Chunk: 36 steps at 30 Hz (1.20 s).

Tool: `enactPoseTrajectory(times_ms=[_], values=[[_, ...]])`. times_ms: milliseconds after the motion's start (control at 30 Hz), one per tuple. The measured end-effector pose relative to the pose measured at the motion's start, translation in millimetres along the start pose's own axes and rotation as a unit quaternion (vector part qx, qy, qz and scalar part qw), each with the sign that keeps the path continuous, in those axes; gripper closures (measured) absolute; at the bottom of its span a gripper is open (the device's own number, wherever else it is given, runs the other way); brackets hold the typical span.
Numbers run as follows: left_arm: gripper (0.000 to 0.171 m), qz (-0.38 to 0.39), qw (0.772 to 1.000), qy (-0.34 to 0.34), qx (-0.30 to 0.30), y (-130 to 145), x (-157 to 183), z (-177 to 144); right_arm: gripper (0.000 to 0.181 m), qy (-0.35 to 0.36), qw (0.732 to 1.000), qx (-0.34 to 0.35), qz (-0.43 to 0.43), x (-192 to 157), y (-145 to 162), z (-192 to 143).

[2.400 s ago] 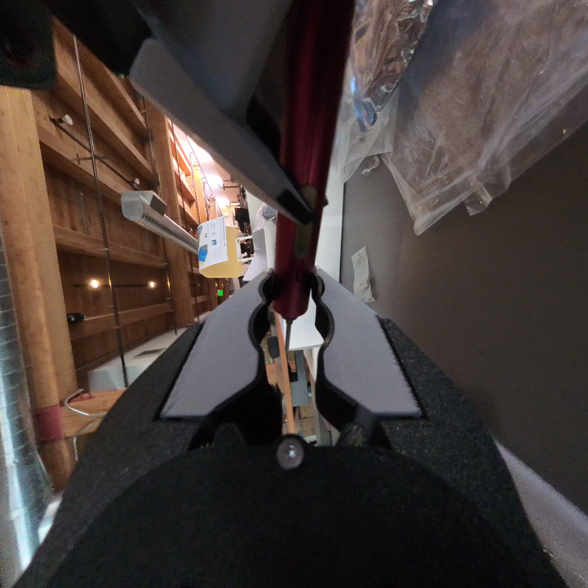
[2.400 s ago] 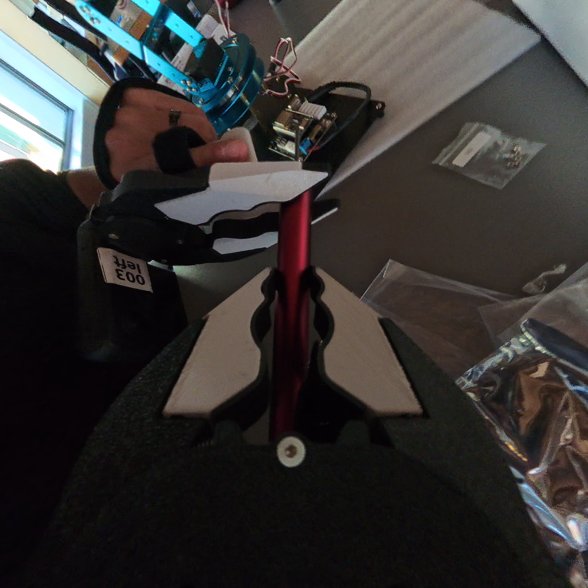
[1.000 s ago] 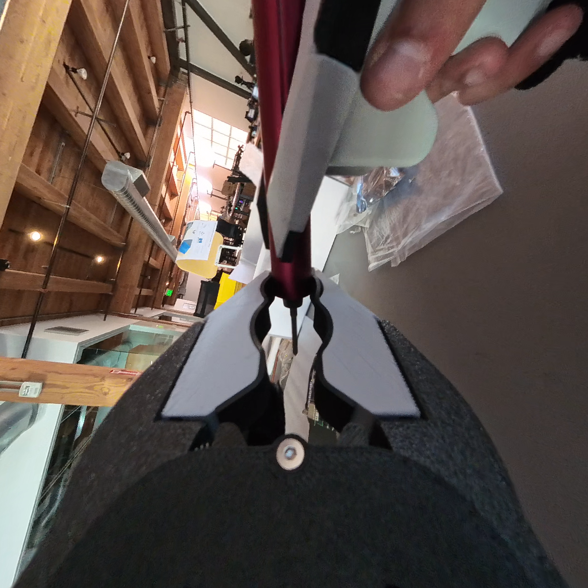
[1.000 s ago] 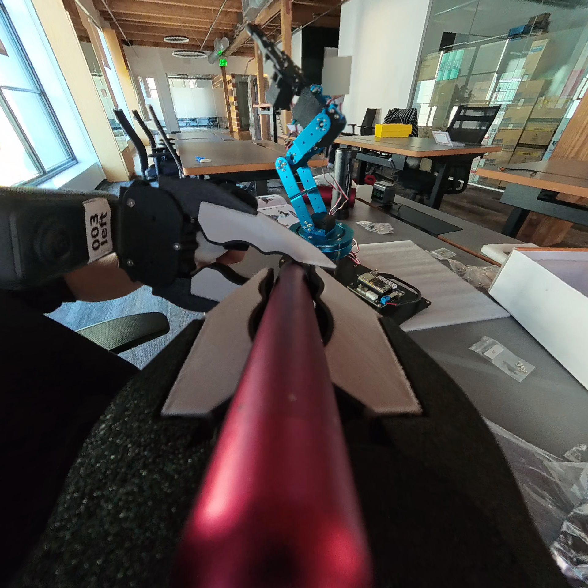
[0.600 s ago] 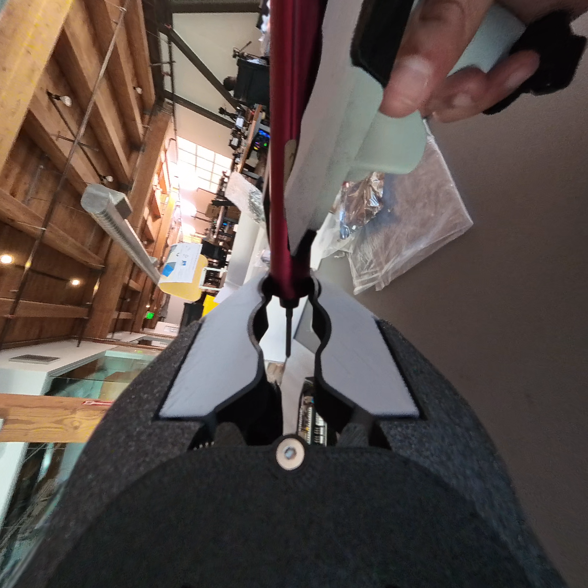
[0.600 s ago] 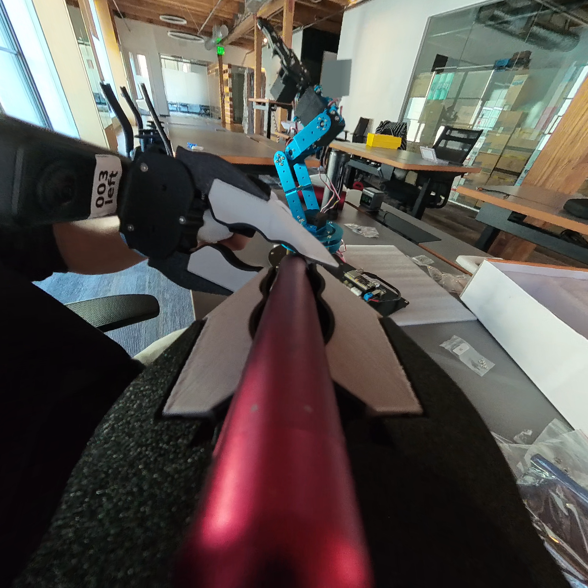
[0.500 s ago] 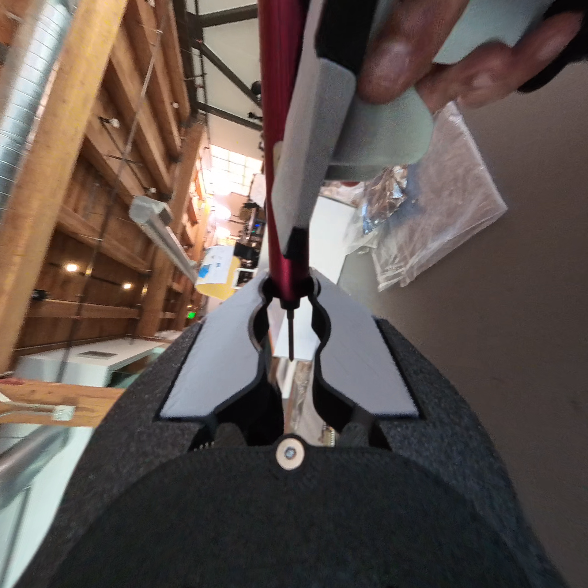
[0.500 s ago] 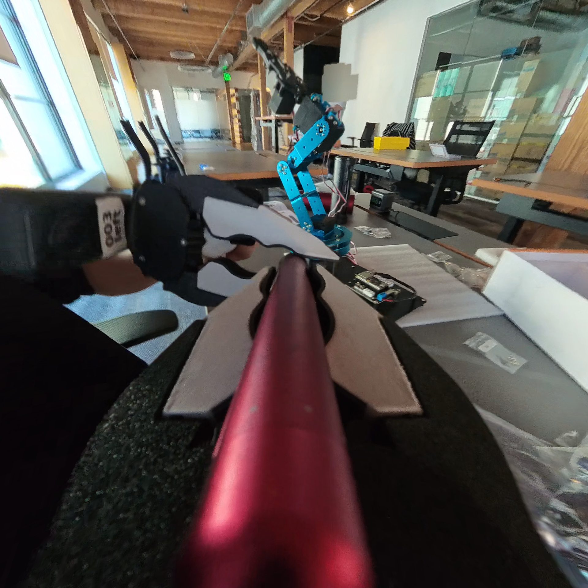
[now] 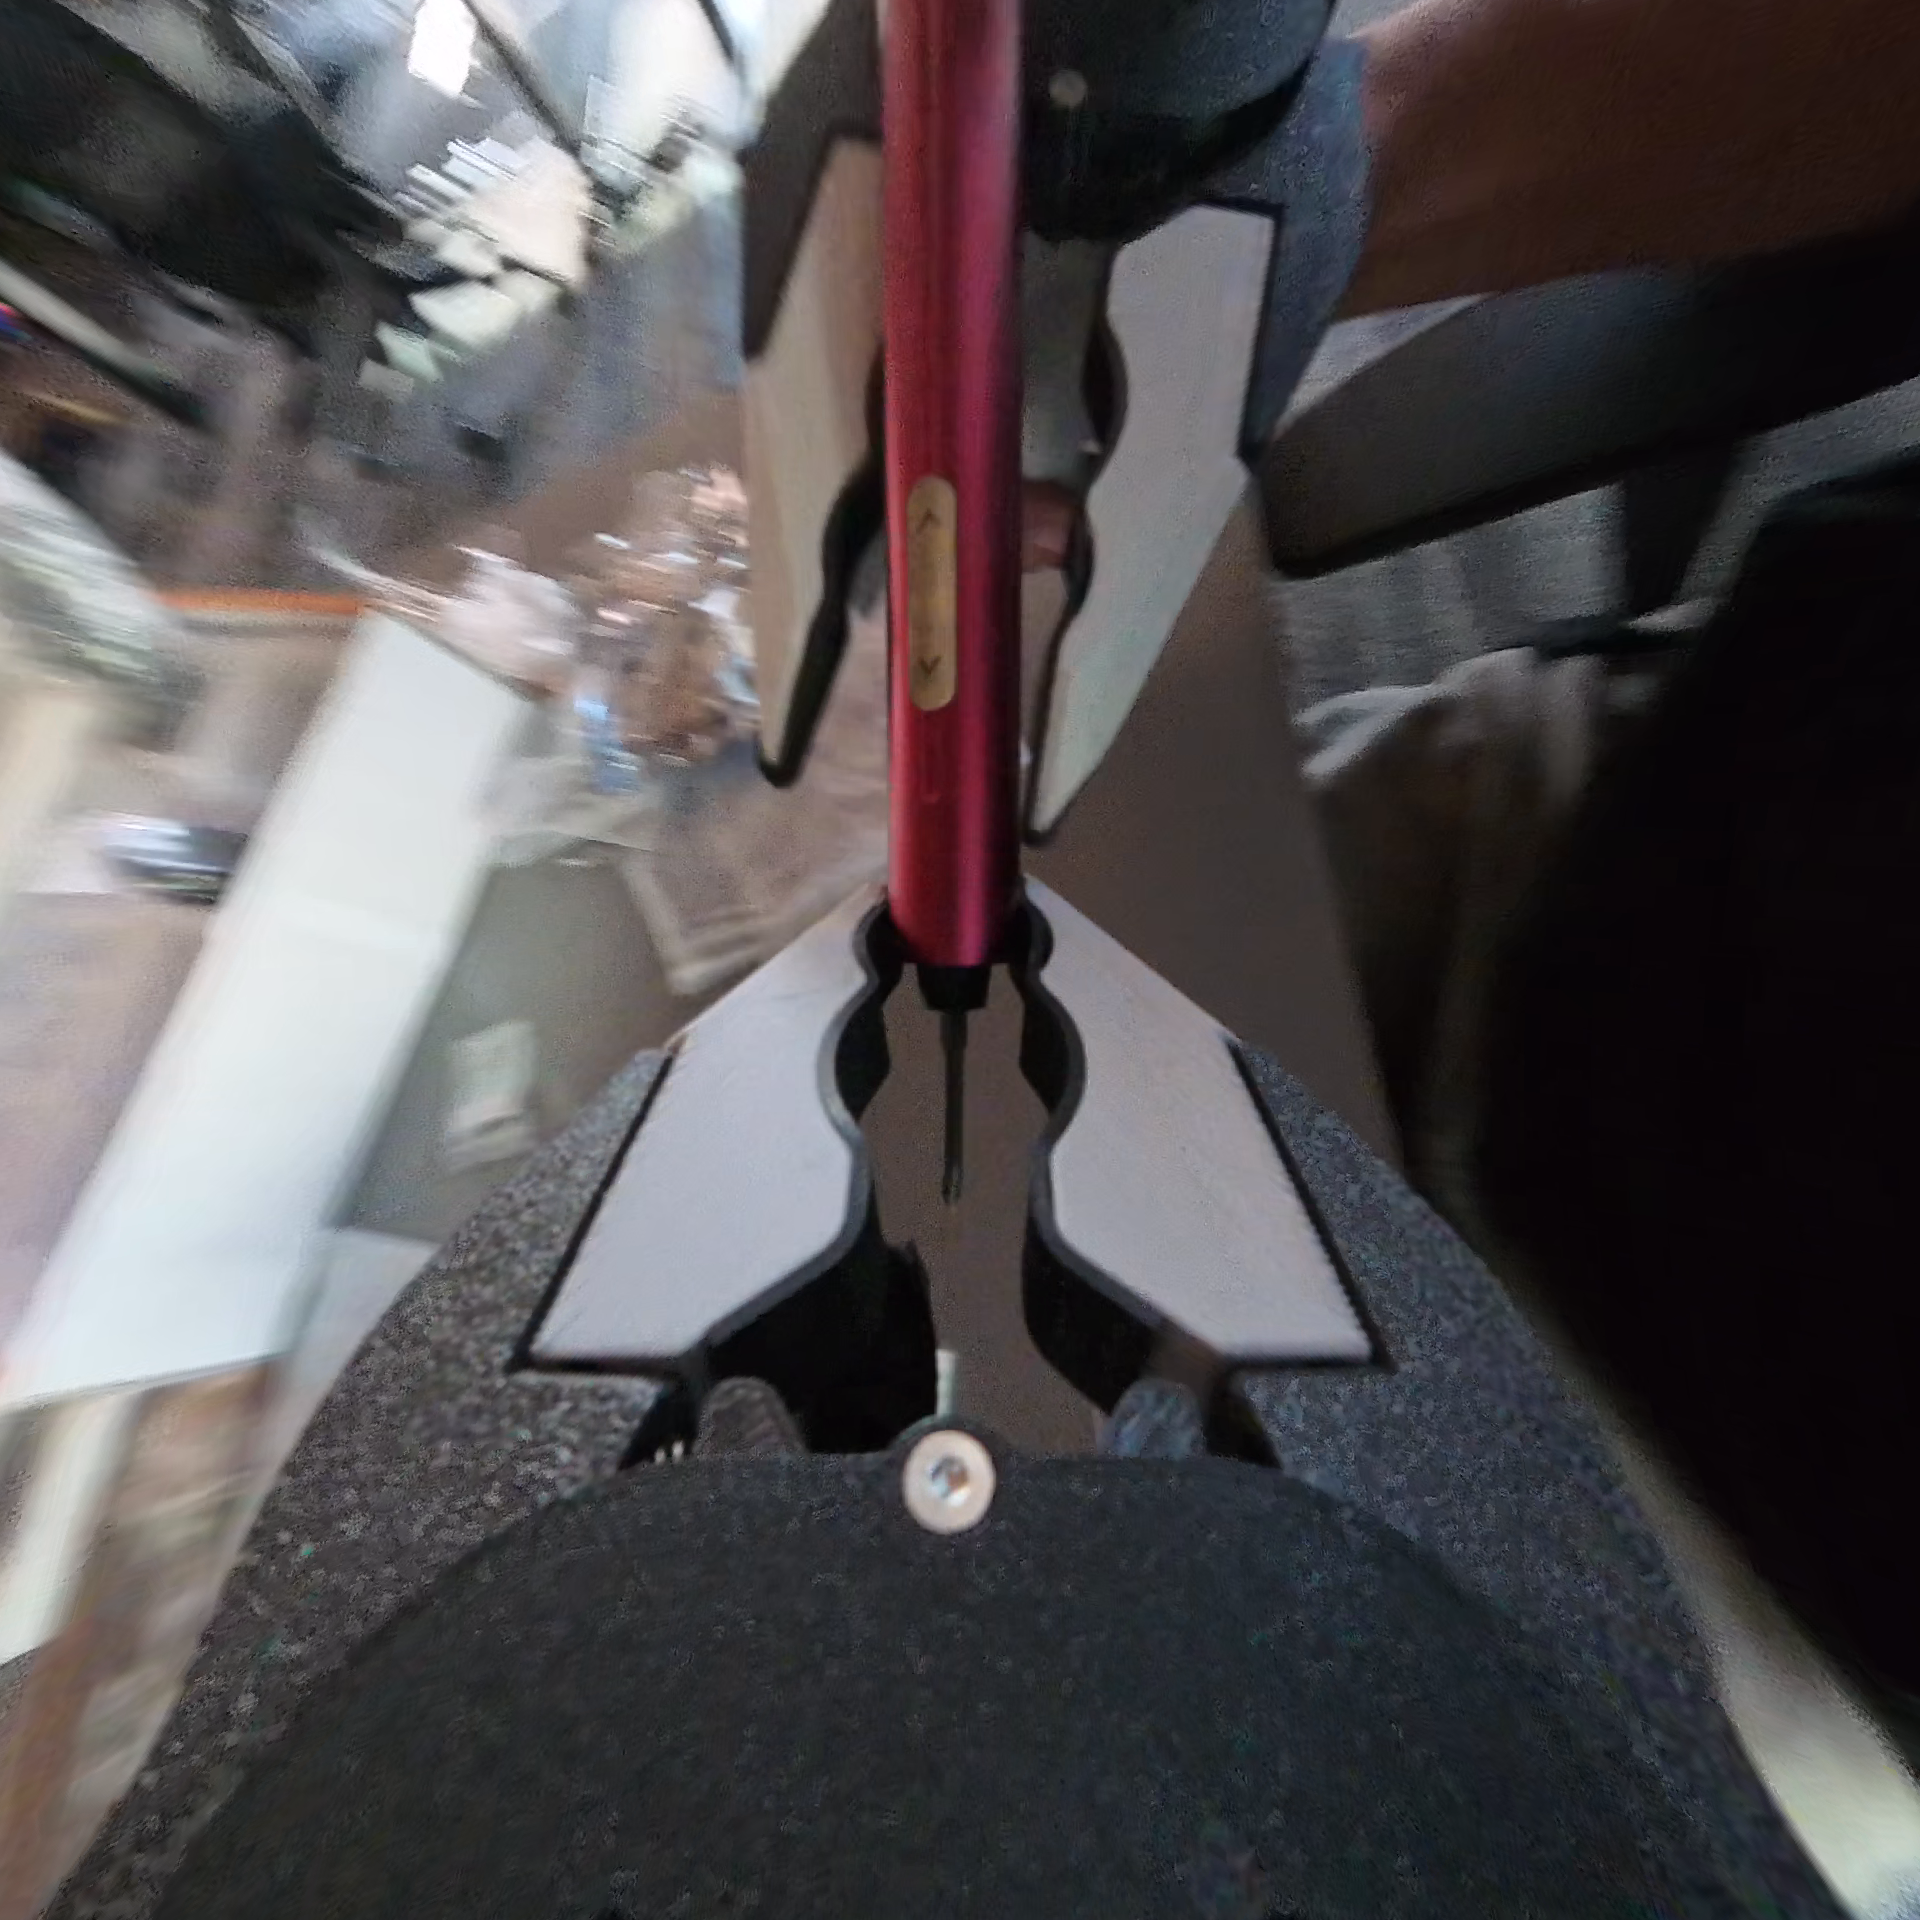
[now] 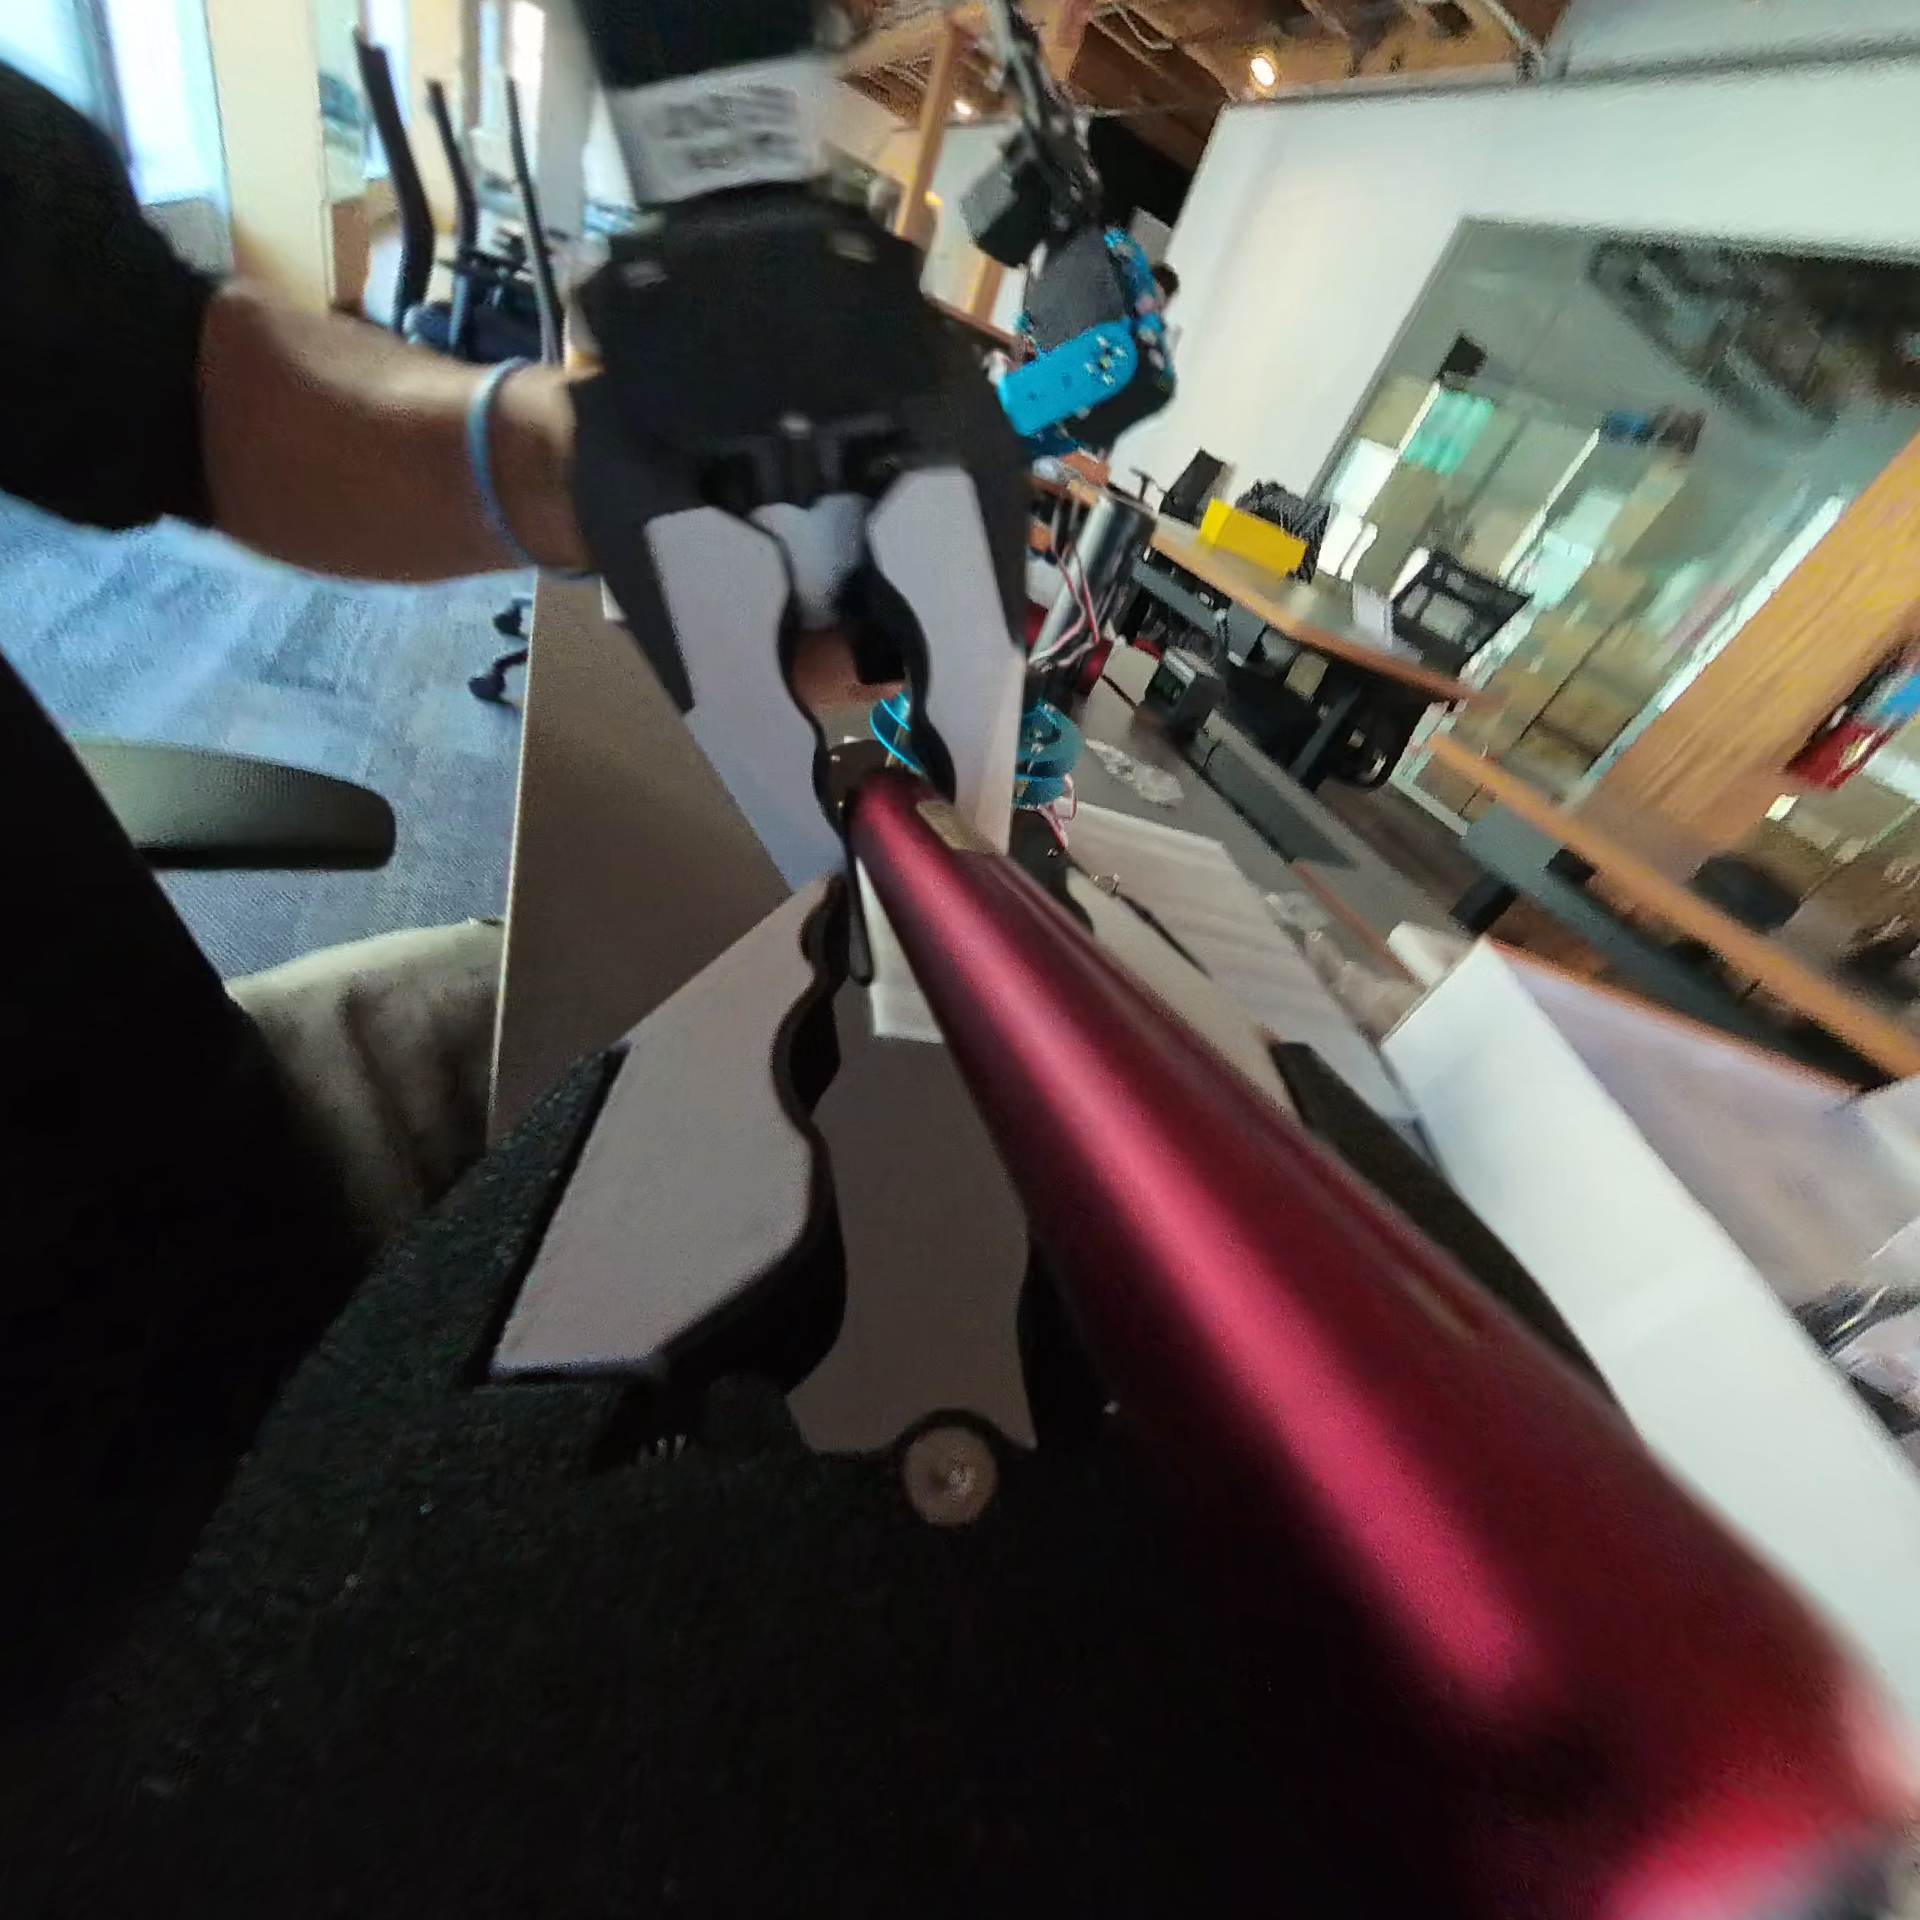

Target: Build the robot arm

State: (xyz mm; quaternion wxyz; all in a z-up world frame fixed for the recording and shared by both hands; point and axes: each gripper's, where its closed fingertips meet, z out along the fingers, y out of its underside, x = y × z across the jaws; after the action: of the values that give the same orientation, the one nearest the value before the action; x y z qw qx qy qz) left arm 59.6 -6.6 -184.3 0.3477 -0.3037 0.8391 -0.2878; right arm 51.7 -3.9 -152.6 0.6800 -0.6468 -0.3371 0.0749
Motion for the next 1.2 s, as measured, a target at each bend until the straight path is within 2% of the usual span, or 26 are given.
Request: enactPoseTrajectory(times_ms=[100, 267, 367, 433, 533, 600, 667, 800, 1000, 1133, 1200], values=[[0.153, -0.089, 0.984, 0.155, 0.011, -1, 23, -6, 0.138, -0.016, 0.998, 0.009, -0.06, -5, -7, -2], [0.152, -0.208, 0.916, 0.344, 0.012, -6, 48, -14, 0.146, -0.08, 0.991, 0.033, -0.107, -25, -10, -2], [0.153, -0.245, 0.877, 0.412, 0.016, -12, 54, -20, 0.153, -0.087, 0.986, 0.026, -0.139, -31, -6, 1], [0.152, -0.256, 0.863, 0.436, 0.011, -12, 55, -22, 0.161, -0.091, 0.985, 0.015, -0.147, -36, -3, 1], [0.152, -0.277, 0.848, 0.452, 0.016, -16, 53, -21, 0.16, -0.054, 0.98, 0.013, -0.192, -32, -6, -2], [0.152, -0.279, 0.845, 0.456, 0.02, -18, 51, -21, 0.151, -0.031, 0.981, 0.019, -0.191, -27, -11, -3], [0.152, -0.288, 0.839, 0.461, 0.024, -19, 49, -21, 0.16, -0.037, 0.982, 0.01, -0.183, -30, -10, -4], [0.152, -0.293, 0.828, 0.477, 0.029, -19, 49, -23, 0.162, -0.028, 0.984, 0.001, -0.175, -29, -10, -4], [0.151, -0.272, 0.862, 0.424, 0.053, -9, 42, -13, 0.161, -0.023, 0.989, -0.017, -0.144, -24, 2, 1], [0.151, -0.276, 0.874, 0.395, 0.068, -4, 41, -12, 0.161, -0.036, 0.997, -0.017, -0.06, -24, 2, 5], [0.139, -0.284, 0.895, 0.34, 0.06, 9, 30, -14, 0.161, -0.036, 0.997, -0.026, -0.056, -25, 6, 6]])
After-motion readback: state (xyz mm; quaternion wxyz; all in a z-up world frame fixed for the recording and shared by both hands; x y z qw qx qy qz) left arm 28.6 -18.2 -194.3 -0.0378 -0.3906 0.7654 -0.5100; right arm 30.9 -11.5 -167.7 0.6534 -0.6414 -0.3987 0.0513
